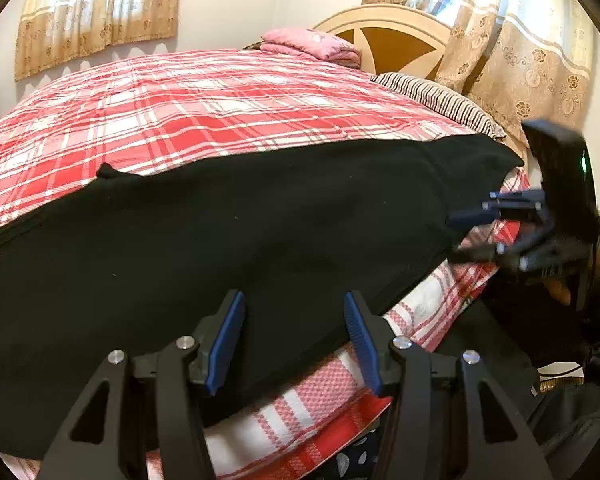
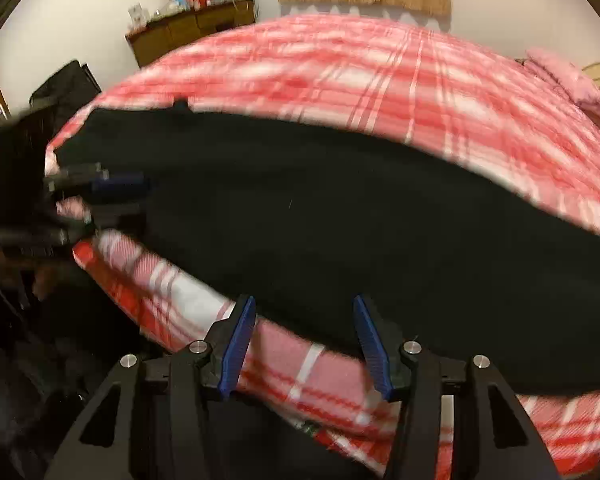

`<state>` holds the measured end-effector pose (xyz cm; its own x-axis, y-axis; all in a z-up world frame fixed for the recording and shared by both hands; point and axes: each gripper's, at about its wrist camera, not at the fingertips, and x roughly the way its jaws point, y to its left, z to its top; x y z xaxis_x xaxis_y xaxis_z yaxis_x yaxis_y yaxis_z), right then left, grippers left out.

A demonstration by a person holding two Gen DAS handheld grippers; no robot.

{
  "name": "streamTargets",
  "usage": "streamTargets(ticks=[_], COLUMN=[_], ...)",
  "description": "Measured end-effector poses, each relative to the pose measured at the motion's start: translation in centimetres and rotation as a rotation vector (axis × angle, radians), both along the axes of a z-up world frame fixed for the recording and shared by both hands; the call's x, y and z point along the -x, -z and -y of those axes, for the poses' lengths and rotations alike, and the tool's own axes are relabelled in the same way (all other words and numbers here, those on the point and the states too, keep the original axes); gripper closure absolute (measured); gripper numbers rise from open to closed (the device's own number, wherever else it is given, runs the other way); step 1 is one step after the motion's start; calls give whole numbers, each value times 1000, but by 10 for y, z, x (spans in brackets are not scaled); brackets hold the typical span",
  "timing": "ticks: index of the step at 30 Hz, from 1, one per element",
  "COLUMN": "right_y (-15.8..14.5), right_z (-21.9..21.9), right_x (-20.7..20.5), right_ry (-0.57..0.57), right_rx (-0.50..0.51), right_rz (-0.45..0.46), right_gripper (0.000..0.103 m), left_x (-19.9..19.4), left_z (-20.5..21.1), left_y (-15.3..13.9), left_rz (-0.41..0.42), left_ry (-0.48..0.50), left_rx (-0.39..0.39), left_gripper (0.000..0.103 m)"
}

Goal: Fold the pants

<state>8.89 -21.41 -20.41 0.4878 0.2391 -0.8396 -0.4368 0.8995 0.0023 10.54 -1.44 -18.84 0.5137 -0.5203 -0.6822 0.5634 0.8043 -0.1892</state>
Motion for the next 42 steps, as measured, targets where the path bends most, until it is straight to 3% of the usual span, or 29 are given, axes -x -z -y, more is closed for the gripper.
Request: streamTargets(ticks=[3,6,9,18,24,29,35,41,42], right_y=[-13,-39,-58,-47,-20,-2,7,11,12], right_z=[4,5,-12,-99,-137,-145,-143,-145,-145], right_x=[-1,-15,-46,-145,-193,-210,-215,-210,-210], right_ry=[-3,-10,-38,-113,-54,-5,18,6,5], right_rx=[-26,-130,-174,-282,-392,-477,-540,-586,-594], right_rz=[-16,-10,7,-94,-202,-283,-338,-369,-375], right_gripper=[50,50,50,50,50,50,68,70,78], left_x=[-3,-8,-17,-37,-38,-35,-33,-32,-32], left_z=[-10,-29,-48,-87,-92,-96,-92,-91,-91], left_y=[-9,-14,-13,-1,0,1,1,2,2], left_rz=[54,100,101,36,36,38,47,51,52], left_ry=[-46,-137,-242,-457,-466,-464,-459,-457,-454], left_rx=[-24,-40,-68,-121,-108,-98,-112,-121,-124], left_gripper=[48,33,30,30,30,29,27,25,24])
